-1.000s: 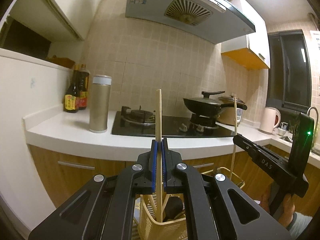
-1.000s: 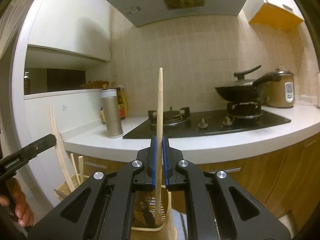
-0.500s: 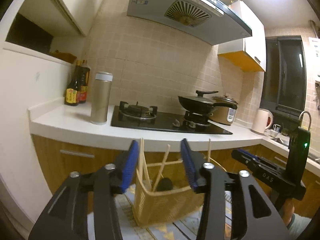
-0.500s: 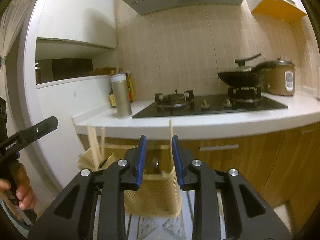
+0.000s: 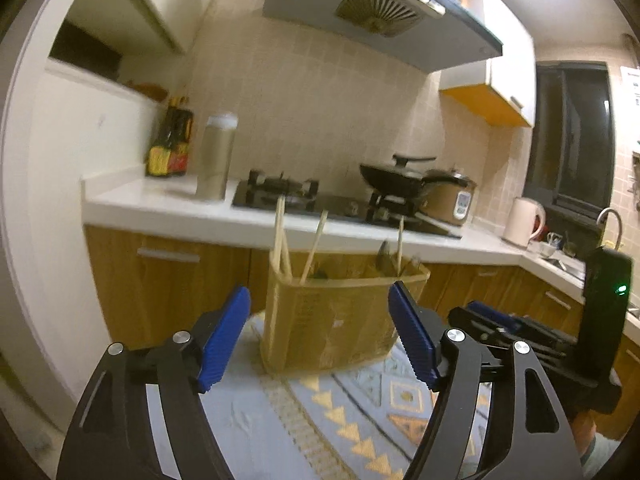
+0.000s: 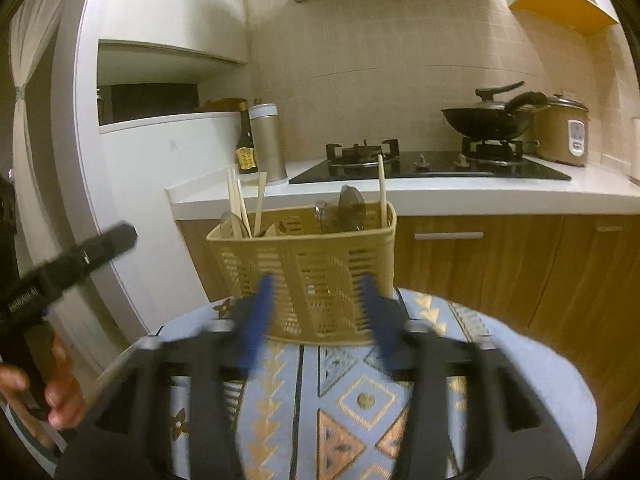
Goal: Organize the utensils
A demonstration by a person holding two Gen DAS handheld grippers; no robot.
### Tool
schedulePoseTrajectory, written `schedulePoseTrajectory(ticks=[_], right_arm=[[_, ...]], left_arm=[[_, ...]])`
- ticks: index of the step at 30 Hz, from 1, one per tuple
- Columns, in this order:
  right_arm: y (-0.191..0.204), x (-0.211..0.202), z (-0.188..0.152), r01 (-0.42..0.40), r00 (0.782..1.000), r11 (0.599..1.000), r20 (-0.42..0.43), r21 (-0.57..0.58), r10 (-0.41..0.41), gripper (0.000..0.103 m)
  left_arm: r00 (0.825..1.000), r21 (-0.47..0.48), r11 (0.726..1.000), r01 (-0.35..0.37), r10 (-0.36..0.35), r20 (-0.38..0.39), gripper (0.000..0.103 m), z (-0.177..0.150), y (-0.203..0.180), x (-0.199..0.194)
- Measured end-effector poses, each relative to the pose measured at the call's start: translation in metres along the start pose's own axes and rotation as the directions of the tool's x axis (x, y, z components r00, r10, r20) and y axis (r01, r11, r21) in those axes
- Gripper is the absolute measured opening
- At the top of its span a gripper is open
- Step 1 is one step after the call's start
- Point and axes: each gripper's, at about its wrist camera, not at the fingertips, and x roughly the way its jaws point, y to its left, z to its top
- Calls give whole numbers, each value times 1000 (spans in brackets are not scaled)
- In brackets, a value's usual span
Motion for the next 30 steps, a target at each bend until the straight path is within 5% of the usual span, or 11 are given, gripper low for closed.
schedulePoseTrajectory(ticks=[3, 11, 18, 30], right_arm=[[6, -9, -12, 69, 997, 997, 20, -27, -68, 63], [5, -9, -38, 232, 972, 971, 42, -50, -230, 67], [0, -2, -47, 203, 979, 978, 15, -44, -203, 75], [-1, 7, -51, 222, 975, 973, -10, -63, -223, 75]], left_arm=[[999, -5, 1000, -5, 5, -31, 78, -16, -3, 0], [984, 58, 983, -176, 176, 7, 85, -54, -10, 7], [964, 82, 960, -267, 268, 8, 88, -66, -6, 17], [957, 92, 953, -289, 288, 16, 92, -66, -8, 13]])
